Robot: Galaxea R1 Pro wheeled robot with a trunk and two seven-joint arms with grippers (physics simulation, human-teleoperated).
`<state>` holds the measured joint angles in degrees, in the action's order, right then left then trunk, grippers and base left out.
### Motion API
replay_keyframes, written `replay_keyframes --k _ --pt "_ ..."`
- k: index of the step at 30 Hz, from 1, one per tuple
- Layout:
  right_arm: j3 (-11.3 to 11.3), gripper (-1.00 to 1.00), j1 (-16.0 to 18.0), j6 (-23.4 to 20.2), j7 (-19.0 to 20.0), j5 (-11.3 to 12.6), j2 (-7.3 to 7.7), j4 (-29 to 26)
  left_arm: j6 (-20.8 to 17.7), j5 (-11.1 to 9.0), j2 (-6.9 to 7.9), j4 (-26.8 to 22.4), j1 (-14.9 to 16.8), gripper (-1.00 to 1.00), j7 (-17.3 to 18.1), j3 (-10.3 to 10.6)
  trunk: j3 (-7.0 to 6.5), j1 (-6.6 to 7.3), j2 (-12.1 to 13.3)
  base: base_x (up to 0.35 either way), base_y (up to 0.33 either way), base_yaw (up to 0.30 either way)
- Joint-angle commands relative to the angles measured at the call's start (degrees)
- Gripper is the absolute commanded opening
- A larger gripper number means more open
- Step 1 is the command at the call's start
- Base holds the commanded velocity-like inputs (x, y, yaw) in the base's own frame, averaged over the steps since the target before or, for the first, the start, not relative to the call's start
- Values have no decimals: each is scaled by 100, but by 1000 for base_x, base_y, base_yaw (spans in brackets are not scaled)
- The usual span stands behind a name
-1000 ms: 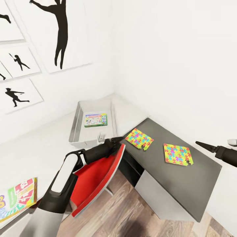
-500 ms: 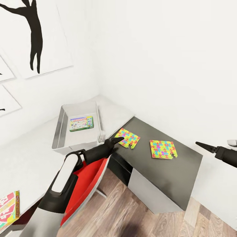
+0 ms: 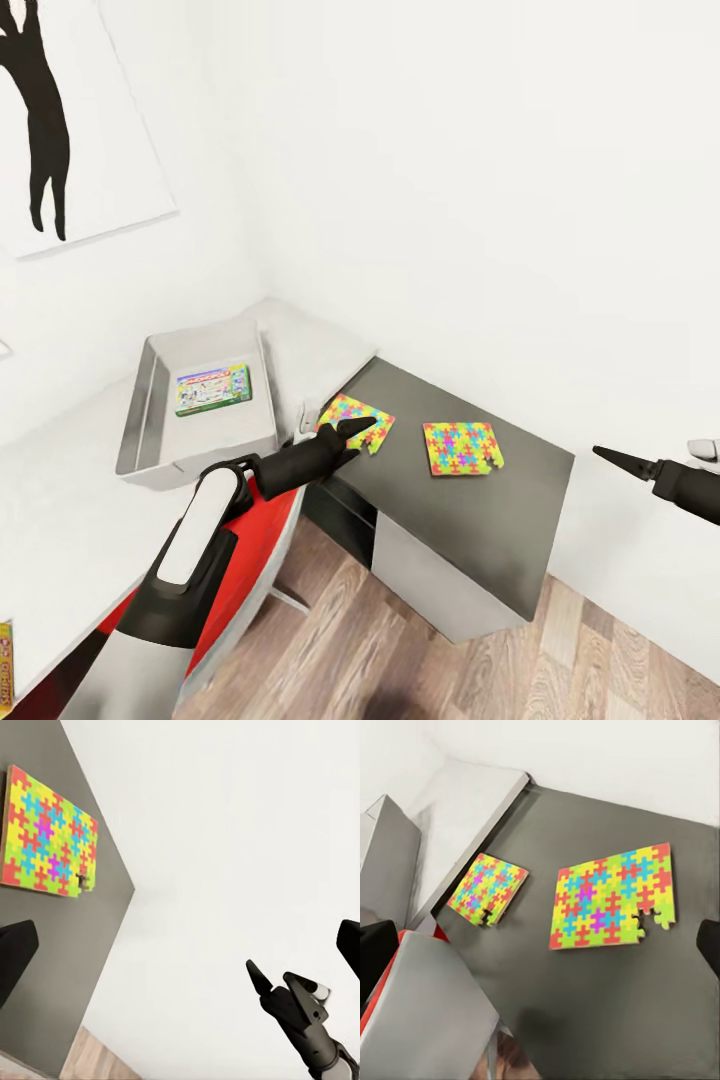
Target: Put all the toys in the child's room - the three board games (two on the bed and one on the table), the two jigsaw puzzles on the table, and the tennis ball on the table - inside the toy box on the table in the child's room.
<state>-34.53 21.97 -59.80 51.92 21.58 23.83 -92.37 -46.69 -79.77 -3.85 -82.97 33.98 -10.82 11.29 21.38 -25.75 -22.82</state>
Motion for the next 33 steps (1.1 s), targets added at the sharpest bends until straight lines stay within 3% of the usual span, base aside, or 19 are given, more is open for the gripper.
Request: replay_keyframes --k 1,33 --pt "-5 100 6 -20 38 -27 1 0 -14 -60 -2 -6 3 100 -57 -4 2 -3 -10 0 0 -196" --pt "3 100 -119 -20 38 -31 -70 0 53 -62 7 -8 5 100 -69 -4 -271 -3 -10 0 0 -164"
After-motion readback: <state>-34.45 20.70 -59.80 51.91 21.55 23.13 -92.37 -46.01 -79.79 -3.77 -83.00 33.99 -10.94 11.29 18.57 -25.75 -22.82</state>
